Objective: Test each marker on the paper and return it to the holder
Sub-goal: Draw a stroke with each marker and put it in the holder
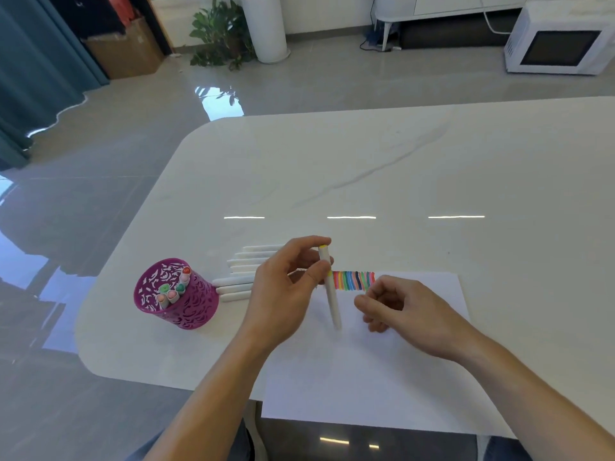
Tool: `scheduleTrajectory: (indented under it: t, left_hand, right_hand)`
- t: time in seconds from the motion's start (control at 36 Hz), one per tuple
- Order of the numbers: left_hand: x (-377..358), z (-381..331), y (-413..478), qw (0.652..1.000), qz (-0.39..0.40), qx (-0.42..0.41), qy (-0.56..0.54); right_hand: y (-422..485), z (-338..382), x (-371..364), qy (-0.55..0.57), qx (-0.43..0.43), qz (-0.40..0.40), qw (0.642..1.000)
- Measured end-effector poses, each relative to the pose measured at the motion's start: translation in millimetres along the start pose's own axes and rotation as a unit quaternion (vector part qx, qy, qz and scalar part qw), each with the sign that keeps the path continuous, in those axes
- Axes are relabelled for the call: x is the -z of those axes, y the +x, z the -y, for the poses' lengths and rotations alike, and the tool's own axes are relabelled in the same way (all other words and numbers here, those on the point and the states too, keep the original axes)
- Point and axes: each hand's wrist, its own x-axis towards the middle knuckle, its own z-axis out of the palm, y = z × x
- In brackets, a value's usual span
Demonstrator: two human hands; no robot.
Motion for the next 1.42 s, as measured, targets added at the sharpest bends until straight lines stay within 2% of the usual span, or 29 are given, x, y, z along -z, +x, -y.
scheduleTrajectory:
  t: [0.11,0.19,0.31,0.56,0.64,0.75,0.89,1.03,1.42]
  left_hand:
    - [-9.3,0.2,1.3,0.999,0.003,0.014,-0.051]
    - [-18.2,1.5,-0.8,0.997,0.021,0.029,-0.075]
    - [-27.7,3.3,-1.8,0.997,0.045,0.043,-0.053]
    - [-35.3,7.6,-0.2,0.989,0.112,0.034,0.095]
    - [-40.8,8.4,0.5,0.970,0.164,0.009,0.180]
    - [-48.6,11.1,0.2,0.932,0.211,-0.071,0.287]
    - [-51.4,16.6,0.9,0.919,0.202,-0.087,0.328]
    - [-54.1,11.3,1.3,0.929,0.176,-0.099,0.311]
    - [-49.3,7.9,-2.4,0.945,0.145,-0.114,0.271]
  right_hand:
    - [-2.8,4.3,-1.7,0.011,0.056,-0.034,0.998]
    - [-3.3,5.0,-1.4,0.032,0.060,-0.046,0.997]
    - [-3.6,3.2,2.4,0.035,0.058,-0.046,0.997]
    - [-5.4,-6.4,17.1,-0.027,0.058,-0.070,0.996]
    - [-8.6,-8.5,21.0,-0.073,0.064,-0.080,0.992]
    - [-9.6,-10.3,21.6,-0.178,0.083,-0.082,0.977]
    - [-8.2,-9.6,23.1,-0.274,0.064,-0.071,0.957]
    - [-10.5,-6.9,21.6,-0.308,0.037,-0.060,0.949]
    - [-10.4,-8.6,19.4,-0.296,0.074,-0.084,0.948]
